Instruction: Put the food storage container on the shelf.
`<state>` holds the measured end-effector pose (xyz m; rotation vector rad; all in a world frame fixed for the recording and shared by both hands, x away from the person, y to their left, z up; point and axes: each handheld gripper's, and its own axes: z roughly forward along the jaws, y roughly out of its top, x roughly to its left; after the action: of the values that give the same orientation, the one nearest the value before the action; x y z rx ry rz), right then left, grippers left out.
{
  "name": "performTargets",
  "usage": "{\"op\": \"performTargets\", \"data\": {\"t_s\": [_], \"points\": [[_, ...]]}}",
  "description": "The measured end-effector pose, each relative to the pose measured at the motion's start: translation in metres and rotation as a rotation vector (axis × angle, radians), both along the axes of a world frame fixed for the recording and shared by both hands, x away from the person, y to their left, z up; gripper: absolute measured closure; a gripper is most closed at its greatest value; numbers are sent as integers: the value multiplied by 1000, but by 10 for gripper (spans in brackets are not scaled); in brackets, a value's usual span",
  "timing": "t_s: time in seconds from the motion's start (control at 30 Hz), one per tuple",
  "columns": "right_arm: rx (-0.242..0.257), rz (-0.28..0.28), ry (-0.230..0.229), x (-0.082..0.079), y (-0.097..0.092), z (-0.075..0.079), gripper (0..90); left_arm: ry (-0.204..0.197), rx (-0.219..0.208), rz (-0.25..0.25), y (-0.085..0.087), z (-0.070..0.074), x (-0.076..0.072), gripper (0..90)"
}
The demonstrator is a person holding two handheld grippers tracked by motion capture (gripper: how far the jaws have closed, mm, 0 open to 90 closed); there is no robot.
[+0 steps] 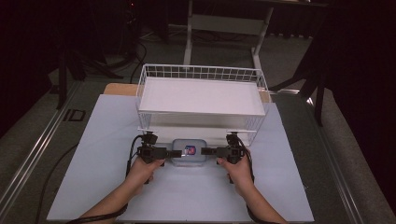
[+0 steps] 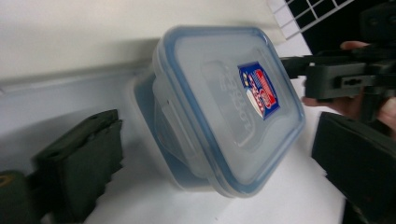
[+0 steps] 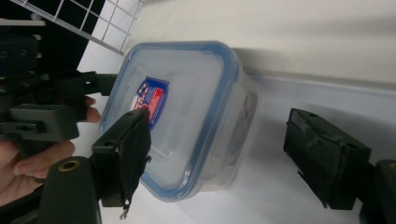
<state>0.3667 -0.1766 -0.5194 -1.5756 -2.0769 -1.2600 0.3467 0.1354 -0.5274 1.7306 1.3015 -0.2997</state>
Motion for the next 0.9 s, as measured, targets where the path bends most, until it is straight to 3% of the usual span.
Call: {"op": "performTargets", "data": {"t_s": [0.07, 0.13, 0.17, 0.2, 0.37, 0.43, 0.57, 0.67, 0.77, 0.9], "points": [[31, 18, 41, 3, 0, -5, 246, 36, -28, 3, 1, -3, 2, 63], [59, 15, 81, 4, 0, -9, 260, 45, -43, 8, 1, -4, 2, 64], [68, 6, 97, 5, 0, -11, 294, 58, -78, 27, 3, -7, 3, 101], [68, 2, 102, 5, 1, -12, 315, 59, -80, 39, 4, -7, 4, 145], [83, -5, 122, 7, 3, -13, 377, 81, -82, 39, 3, -10, 6, 170], [90, 8, 120, 7, 5, -11, 434, 89, -87, 35, 1, -10, 6, 236], [69, 20, 120, 7, 7, -8, 433, 89, -60, 46, -1, -11, 5, 371], [66, 12, 132, 6, 7, -8, 437, 60, -36, 28, -2, -8, 3, 385], [73, 1, 143, 4, 6, -7, 455, 63, -11, 25, -4, -4, 1, 391], [38, 11, 121, -1, 8, -1, 466, 49, 18, 22, -6, 1, -3, 415]]}}
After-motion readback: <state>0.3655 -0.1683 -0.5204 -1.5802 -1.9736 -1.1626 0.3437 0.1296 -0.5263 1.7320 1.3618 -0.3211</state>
